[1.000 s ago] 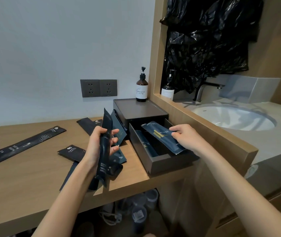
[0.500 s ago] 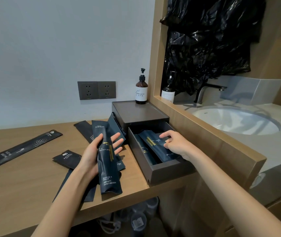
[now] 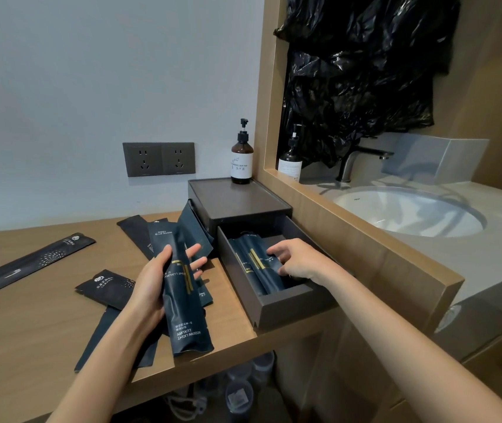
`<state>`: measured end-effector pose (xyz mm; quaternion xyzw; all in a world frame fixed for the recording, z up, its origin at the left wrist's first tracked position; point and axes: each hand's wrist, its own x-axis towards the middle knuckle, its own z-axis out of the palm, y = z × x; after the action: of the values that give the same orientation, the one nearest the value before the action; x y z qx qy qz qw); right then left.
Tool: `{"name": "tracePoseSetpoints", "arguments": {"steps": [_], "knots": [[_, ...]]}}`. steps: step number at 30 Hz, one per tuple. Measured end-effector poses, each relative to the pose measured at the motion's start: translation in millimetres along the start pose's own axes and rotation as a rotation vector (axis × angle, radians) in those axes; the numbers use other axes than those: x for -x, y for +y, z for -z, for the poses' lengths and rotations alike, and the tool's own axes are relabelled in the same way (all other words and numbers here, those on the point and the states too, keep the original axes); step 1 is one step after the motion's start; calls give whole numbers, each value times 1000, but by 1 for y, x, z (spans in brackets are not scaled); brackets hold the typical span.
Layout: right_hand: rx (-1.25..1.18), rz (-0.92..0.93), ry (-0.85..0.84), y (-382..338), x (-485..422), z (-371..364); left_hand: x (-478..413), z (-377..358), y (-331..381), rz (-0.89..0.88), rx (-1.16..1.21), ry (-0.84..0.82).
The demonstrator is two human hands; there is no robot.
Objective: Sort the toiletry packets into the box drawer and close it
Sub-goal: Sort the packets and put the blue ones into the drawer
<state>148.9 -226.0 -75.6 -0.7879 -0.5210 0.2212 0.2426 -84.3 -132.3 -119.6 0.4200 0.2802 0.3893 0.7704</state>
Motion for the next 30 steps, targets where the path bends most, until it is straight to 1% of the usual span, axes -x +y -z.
{"name": "tracePoseSetpoints", "arguments": {"steps": [4, 7, 11, 14, 18, 24, 26, 27, 30], "knots": [[51, 27, -72, 1, -3, -3, 0, -2, -4, -58, -96, 16], [109, 88, -89, 1, -5, -2, -1, -1, -6, -91, -116, 33], [98, 184, -157, -5, 0, 1, 0, 0, -5, -93, -160, 36], [212, 193, -228, -5, -1, -3, 1, -1, -4, -92, -157, 44], [265, 198, -233, -5, -4, -6, 5, -6, -2, -113, -203, 58], [273, 205, -248, -5, -3, -5, 13, -16, 2, -128, -169, 52], [261, 222, -214, -7, 2, -4, 16, -16, 4, -135, -180, 55], [241, 242, -165, -8, 5, -2, 17, -16, 5, -139, -195, 46], [149, 352, 82, -21, 23, 2, 22, -17, 12, -155, -244, 2]]}}
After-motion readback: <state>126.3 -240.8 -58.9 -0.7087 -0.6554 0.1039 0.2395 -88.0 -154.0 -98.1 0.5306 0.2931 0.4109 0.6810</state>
